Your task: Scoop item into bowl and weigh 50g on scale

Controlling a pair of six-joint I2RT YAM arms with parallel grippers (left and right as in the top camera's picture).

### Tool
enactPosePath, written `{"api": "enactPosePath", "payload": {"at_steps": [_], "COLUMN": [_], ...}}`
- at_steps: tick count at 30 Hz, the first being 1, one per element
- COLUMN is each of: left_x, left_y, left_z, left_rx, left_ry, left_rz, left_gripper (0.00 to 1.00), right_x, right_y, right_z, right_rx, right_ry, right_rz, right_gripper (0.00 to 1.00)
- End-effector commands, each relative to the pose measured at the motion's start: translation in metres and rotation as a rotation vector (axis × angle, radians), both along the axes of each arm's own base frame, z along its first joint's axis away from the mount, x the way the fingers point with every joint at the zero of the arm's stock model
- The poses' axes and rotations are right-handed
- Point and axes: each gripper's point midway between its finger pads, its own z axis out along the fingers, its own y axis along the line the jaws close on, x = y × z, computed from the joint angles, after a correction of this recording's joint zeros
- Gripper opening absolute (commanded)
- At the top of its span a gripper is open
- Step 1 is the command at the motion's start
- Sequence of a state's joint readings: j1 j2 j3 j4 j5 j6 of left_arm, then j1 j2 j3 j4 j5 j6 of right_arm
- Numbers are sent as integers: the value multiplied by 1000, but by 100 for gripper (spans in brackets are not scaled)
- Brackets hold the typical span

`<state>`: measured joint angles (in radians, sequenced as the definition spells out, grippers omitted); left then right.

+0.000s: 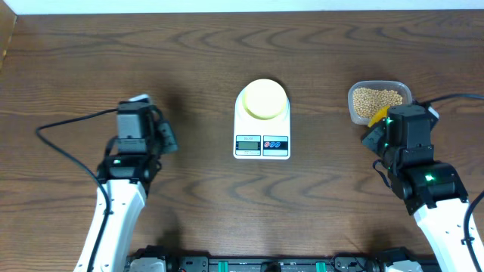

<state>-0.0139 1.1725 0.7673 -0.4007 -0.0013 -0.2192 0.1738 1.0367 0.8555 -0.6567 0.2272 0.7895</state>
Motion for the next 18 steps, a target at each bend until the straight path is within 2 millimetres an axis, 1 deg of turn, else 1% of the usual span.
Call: {"api": "enactPosePath", "payload": {"at_steps": [1,4,6,7,10,12,14,17,18], "left_x": [-1,-7,-14,-16,-26,-29,-26,-25,-25], "left_y": [-38,-67,-88,-93,-117,-126,-140,-166,-180], "left_z": [-1,-2,-3,-4,-6,-5,-4,-9,-15], "left_rx": [0,0,2,3,-11,-45,-77,-95,-96], "left_ry": [6,11,22,26,36,37,16,-15,-15], "left_rz": [-137,-228,-298,-314,-376,-362,-366,-425,-463], "left_gripper": [7,7,7,7,7,7,7,7,7], "right_x": [3,0,-3,-4,-9,-11,-11,-10,-10], "right_y": [9,8,8,9,16,17,17,17,17], "right_z": [19,27,30,31,34,38,42,44,44], "right_rx": [-131,-197,-229,-236,-250,-247,-258,-258,-258], "right_ry": [-46,-66,-71,-73,-82,-96,-114,-121,-120], "right_rz": [215,279,314,327,402,404,411,410,410], "right_gripper": [1,1,1,1,1,1,1,1,1]}}
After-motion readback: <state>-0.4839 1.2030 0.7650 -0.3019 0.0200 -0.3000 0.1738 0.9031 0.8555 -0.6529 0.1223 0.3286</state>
